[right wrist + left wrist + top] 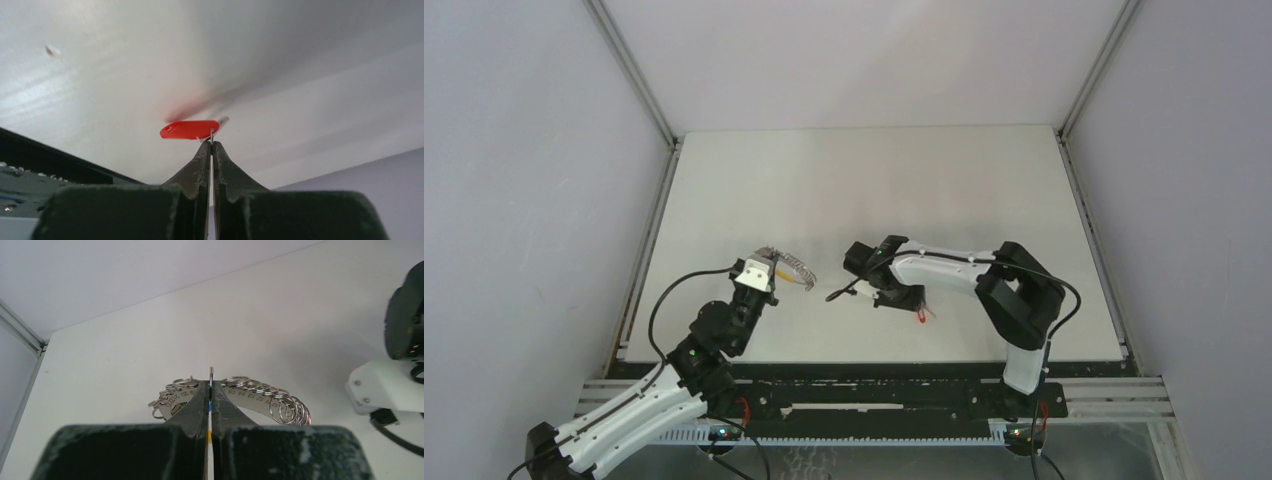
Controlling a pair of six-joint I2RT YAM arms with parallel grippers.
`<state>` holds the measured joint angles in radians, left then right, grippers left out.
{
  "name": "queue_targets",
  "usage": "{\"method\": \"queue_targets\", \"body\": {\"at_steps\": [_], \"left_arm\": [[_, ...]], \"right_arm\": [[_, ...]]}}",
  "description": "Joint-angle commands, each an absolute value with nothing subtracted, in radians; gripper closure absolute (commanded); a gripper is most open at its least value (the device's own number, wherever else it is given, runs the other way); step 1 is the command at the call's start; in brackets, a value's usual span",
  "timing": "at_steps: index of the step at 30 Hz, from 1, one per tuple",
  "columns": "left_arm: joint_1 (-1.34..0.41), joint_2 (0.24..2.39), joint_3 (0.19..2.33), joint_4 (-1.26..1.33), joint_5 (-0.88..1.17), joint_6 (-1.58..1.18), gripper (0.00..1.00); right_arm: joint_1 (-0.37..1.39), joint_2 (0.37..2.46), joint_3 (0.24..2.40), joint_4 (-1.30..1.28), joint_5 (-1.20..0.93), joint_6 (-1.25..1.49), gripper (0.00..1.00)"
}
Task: Put the keys on the keyring
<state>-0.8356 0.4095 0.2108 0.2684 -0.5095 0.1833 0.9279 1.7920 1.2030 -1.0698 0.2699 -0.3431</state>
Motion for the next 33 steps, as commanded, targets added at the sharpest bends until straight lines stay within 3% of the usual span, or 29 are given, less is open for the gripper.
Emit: {"method": "queue_targets", "body": {"at_steps": [1,14,25,33], "left_arm": [[-0.838,0.399,0.207,0.335,-0.497,0.174,1.0],[-0.838,0.404,0.211,0.33,-0.495,0.173,1.0],[-0.838,0.401,0.212,0.328,-0.493,0.17,1.0],[-0.838,0.399,0.213,0.324,-0.484,0.168,1.0]], "right_arm": [[0.935,1.845,1.292,-1.007,0.241,-0.399,1.0],[0.939,1.956,1.378,-0.925,0.155,-0.46,1.0],[0.927,1.863,1.378,-0.887,0.061,-0.435,0.77],[0.85,1.614,1.159,-0.722,-0.115,-0.418,0.68]]}}
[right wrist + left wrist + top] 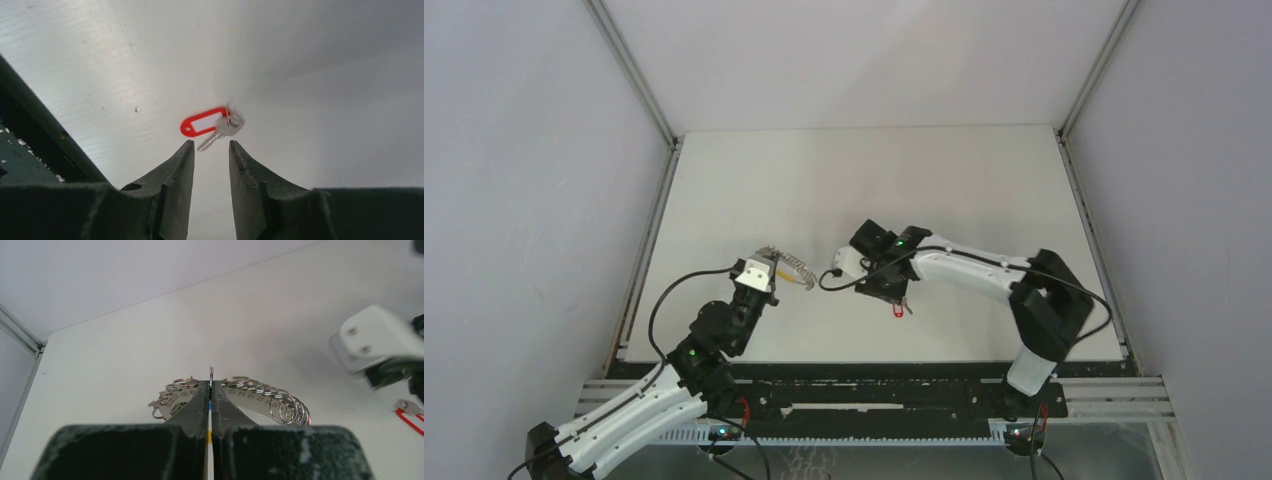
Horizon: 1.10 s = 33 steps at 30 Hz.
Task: Put the keys on the keyring
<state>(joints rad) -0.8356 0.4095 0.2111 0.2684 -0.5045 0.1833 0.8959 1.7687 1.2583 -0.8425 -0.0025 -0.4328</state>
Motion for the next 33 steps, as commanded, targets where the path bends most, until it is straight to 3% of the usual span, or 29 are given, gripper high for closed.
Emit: {"method": "queue_targets", "body": {"at_steps": [1,15,33], "left_arm": [[-0.838,0.399,0.213,0.324,-0.481,0.168,1.0],[-0.838,0.416,0.216,0.331,-0.449,0.165,1.0],[-0.838,0.426,0.219,0.332,-0.435,0.169,1.0]], "right_arm": [[0.834,1.582,1.121,-0.682,-0.136,-0.414,0.67],[0.703,1.384,0.803,-0.289,-0.216,-0.251,0.65],[0.737,1.554,0.867,-0.316,-0.151,-0.289,0.76]]}}
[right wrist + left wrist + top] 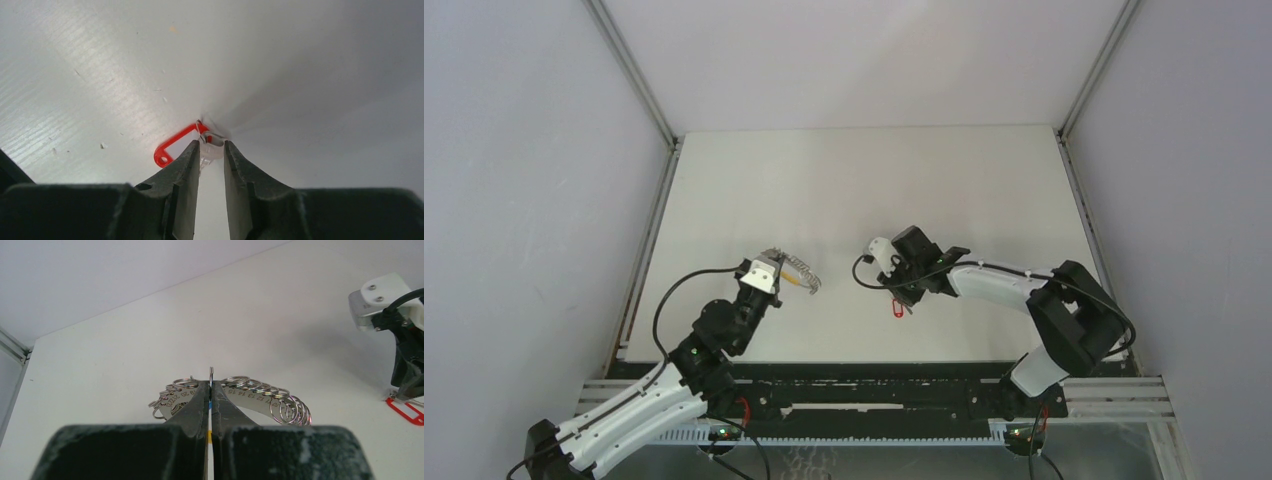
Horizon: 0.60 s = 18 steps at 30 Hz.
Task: Put the keys on the keyring
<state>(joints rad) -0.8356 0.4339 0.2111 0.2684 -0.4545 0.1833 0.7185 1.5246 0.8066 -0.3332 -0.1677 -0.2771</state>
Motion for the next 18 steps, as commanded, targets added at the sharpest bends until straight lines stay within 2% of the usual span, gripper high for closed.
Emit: {"method": "queue_targets", "body": {"at_steps": [1,6,12,18], "left_arm": [[-0.838,0.423,0.219,0.331,-0.436,0.171,1.0],[-0.838,0.422,0.218,0.331,-0.436,0.171,1.0],[-0.838,0.425,0.219,0.327,-0.436,0.172,1.0],[-0.838,0.417,0.221,0.318,-0.439,0.175,1.0]], "right_arm": [[0.74,1.562,0.873,-0.32,-0.146,-0.293,0.76],[0.745,1.576,0.887,-0.326,-0.147,-0.303,0.81],[0.764,1.61,0.94,-0.382,-0.144,-0.323,1.0],[0.804,1.723,1.073,-0.528,-0.093,-0.358,1.0]]}}
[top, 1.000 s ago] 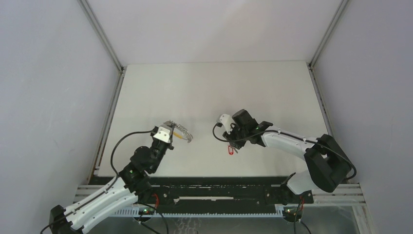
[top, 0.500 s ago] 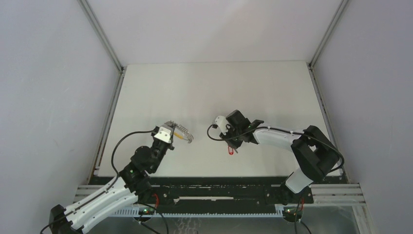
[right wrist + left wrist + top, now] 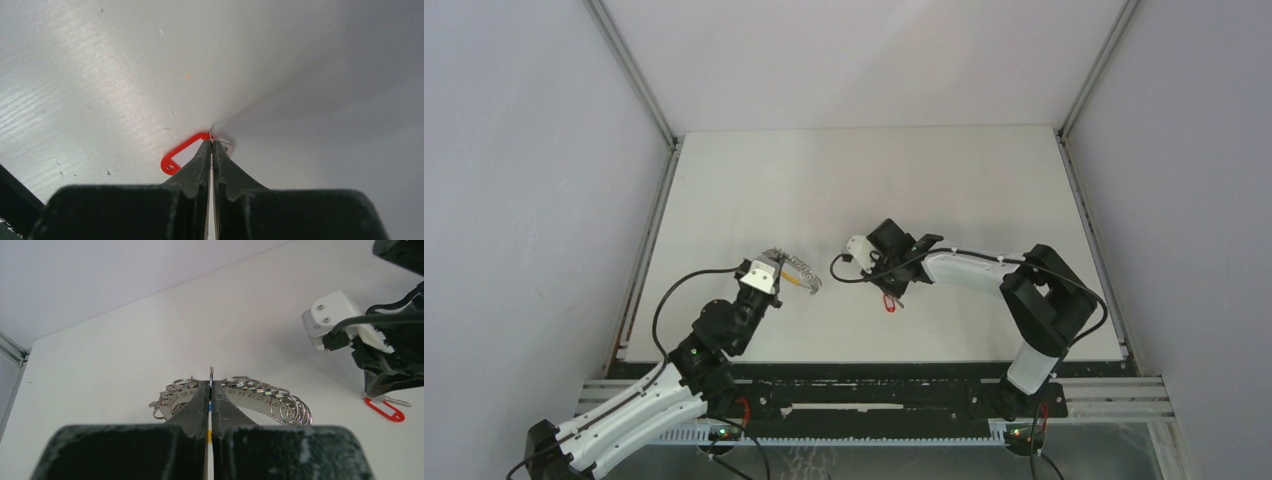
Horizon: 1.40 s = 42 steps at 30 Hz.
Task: Put the keys on the keyring
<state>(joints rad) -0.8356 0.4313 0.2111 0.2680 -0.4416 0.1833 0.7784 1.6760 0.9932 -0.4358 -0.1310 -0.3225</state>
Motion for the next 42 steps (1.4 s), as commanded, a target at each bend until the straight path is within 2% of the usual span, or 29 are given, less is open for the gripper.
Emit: {"method": "queue_targets", "body": {"at_steps": [1,6,10,13,19,25,31,42], "left_arm": [[-0.838,0.416,0.221,0.316,-0.439,0.174,1.0],[-0.838,0.411,0.221,0.316,-0.442,0.171,1.0],[-0.838,0.406,0.219,0.316,-0.445,0.168,1.0],[-0.838,0.403,0.219,0.317,-0.443,0.166,1.0],[-0.838,0.399,0.219,0.317,-0.437,0.162,1.0],[-0.838,0.394,0.216,0.321,-0.437,0.16,1.0],[-0.838,0.398,0.216,0.324,-0.428,0.157,1.0],[-0.838,0.399,0.216,0.324,-0.433,0.16,1.0]], "right_arm": [[0.807,1.742,1.091,-0.544,-0.084,-0.361,1.0],[0.823,1.787,1.171,-0.596,-0.056,-0.363,0.96],[0.821,1.718,1.14,-0.53,-0.111,-0.315,0.82],[0.816,1.631,1.027,-0.424,-0.147,-0.276,0.76],[0.805,1.464,0.82,-0.188,-0.187,-0.228,0.72],[0.766,1.382,0.66,0.104,-0.194,-0.178,0.68],[0.732,1.417,0.584,0.252,-0.22,-0.153,0.67],[0.719,1.491,0.536,0.355,-0.229,-0.147,0.76]]}}
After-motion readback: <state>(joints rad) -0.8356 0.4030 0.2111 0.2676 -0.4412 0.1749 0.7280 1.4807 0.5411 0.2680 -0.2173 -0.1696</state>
